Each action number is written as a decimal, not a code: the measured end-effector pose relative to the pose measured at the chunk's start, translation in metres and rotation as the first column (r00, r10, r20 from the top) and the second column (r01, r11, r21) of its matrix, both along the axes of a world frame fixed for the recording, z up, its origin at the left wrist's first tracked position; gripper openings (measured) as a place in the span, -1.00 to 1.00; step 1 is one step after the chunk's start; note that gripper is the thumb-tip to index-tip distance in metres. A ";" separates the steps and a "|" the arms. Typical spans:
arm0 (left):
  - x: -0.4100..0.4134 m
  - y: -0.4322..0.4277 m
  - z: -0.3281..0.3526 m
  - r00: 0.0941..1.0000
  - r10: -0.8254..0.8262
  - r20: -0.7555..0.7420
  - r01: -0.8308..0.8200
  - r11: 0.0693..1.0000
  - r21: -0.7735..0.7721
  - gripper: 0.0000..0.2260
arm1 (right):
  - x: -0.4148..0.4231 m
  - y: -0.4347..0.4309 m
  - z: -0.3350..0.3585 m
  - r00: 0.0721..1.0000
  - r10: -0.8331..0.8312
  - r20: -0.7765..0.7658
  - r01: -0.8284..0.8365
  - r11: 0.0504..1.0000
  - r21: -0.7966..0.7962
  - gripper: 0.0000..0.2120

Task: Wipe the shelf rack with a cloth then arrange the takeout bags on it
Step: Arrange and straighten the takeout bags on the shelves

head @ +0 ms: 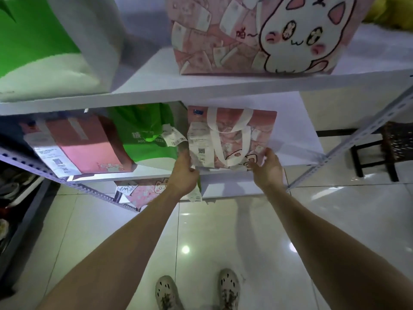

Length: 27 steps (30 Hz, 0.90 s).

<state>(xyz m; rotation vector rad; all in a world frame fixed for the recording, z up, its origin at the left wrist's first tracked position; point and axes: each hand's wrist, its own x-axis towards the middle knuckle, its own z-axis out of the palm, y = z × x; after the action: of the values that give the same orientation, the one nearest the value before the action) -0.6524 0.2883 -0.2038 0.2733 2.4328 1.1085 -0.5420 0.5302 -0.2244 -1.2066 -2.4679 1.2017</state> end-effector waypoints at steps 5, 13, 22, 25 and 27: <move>-0.025 0.008 -0.043 0.995 0.101 0.006 -0.101 0.992 0.073 -0.35 | -0.015 0.019 -0.010 0.999 -0.029 -0.021 0.029 0.999 0.025 -0.67; -0.004 0.018 -0.029 0.991 0.030 -0.132 -0.027 0.999 0.022 -0.85 | 0.006 0.035 -0.007 0.991 -0.125 -0.051 0.129 0.989 0.068 -0.71; -0.004 0.025 -0.026 0.986 0.092 -0.142 -0.083 0.994 0.065 -0.85 | 0.004 0.031 0.012 0.999 -0.039 -0.019 0.039 0.999 -0.001 -0.78; -0.006 0.025 -0.023 0.988 0.095 -0.119 -0.086 0.993 0.079 -0.81 | 0.004 0.030 0.016 0.999 -0.032 -0.023 0.032 0.999 -0.004 -0.75; -0.004 0.023 -0.019 0.988 0.073 -0.138 -0.066 0.996 0.053 -0.80 | 0.009 0.028 0.018 0.999 -0.034 -0.040 0.034 0.999 0.000 -0.76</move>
<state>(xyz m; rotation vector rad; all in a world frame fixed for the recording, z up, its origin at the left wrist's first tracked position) -0.6566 0.3109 -0.2227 0.2923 2.5587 1.2173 -0.5335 0.5579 -0.2060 -1.2071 -2.4096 1.2040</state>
